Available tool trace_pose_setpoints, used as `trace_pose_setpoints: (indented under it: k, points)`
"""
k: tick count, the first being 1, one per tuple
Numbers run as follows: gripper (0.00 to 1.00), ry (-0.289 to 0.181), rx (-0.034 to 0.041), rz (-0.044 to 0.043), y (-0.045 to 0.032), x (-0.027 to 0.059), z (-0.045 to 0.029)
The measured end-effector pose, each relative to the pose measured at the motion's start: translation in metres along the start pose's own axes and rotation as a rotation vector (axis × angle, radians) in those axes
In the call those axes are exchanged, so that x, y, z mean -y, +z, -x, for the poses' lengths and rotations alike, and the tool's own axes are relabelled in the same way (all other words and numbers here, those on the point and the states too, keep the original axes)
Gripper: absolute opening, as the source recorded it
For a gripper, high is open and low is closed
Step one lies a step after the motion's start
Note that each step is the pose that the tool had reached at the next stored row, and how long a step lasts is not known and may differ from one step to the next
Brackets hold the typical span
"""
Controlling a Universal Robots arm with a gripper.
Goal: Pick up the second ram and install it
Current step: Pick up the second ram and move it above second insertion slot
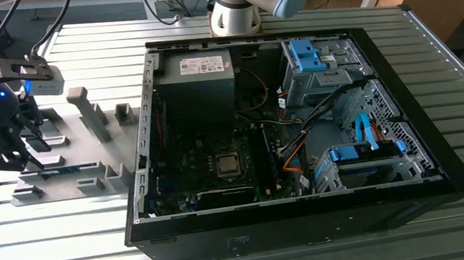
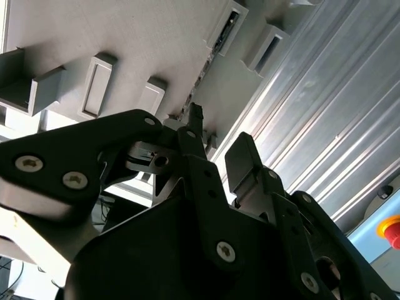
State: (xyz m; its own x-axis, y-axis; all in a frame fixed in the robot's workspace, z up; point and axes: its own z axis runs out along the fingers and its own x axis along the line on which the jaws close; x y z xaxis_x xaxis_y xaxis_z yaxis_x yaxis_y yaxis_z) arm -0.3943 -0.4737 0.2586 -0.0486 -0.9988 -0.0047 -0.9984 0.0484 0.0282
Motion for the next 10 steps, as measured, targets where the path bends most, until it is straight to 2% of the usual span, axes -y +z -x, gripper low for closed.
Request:
trace_pose_setpoints:
  k: [10]
  points:
    - [0.42,-0.005,-0.0002,-0.0003,0.0111,0.0001,0.001]
